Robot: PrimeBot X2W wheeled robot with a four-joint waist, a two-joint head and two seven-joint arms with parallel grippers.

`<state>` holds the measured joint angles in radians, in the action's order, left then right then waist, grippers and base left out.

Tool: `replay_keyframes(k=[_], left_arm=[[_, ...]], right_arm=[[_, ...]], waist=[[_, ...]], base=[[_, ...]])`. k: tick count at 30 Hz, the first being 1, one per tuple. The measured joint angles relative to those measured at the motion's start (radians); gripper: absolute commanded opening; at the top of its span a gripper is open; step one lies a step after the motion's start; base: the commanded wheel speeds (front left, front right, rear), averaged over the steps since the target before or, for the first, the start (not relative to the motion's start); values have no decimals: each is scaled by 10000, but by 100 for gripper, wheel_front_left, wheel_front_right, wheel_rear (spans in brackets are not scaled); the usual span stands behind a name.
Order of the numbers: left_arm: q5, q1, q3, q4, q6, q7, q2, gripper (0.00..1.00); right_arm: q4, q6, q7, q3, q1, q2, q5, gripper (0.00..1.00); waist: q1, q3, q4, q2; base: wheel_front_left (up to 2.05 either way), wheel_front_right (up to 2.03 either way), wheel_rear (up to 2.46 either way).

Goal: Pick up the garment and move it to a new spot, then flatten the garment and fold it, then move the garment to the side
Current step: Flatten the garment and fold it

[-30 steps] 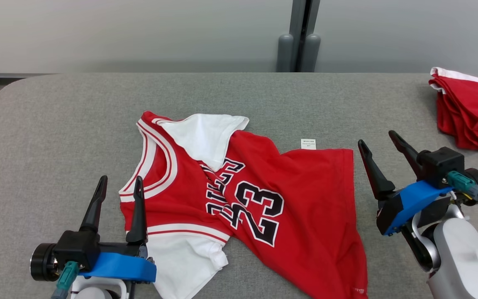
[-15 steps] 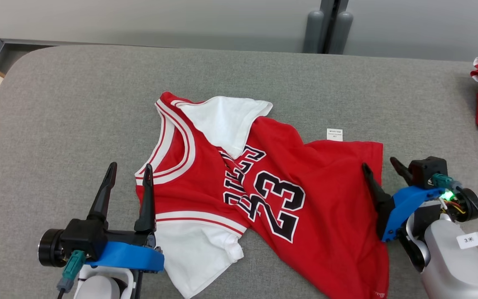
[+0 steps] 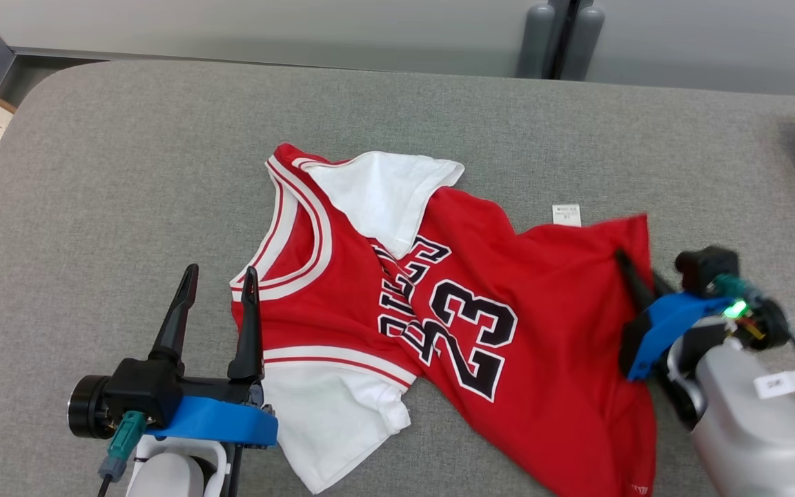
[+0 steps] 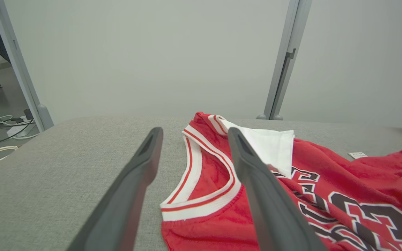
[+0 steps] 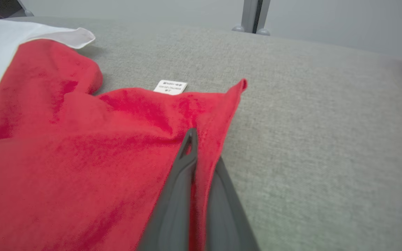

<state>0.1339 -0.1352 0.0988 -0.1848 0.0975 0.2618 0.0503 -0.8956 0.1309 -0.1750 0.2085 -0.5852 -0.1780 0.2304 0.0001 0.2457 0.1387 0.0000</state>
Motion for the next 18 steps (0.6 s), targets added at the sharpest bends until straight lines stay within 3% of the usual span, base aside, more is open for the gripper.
replay_keyframes(k=[6,18], left_arm=[[75,-61,136,-6,-2,0,-2,100],[253,-397,560,-69,4,0,2,100]], right_arm=[[130,-2,-387,-178,-1196,-848,299,0],[-775,-2,213,77,-3718,-2059,345,0]], waist=[[-1,11,-7,0],[-1,392,733,0]], base=[[0,0,0],[0,0,0]])
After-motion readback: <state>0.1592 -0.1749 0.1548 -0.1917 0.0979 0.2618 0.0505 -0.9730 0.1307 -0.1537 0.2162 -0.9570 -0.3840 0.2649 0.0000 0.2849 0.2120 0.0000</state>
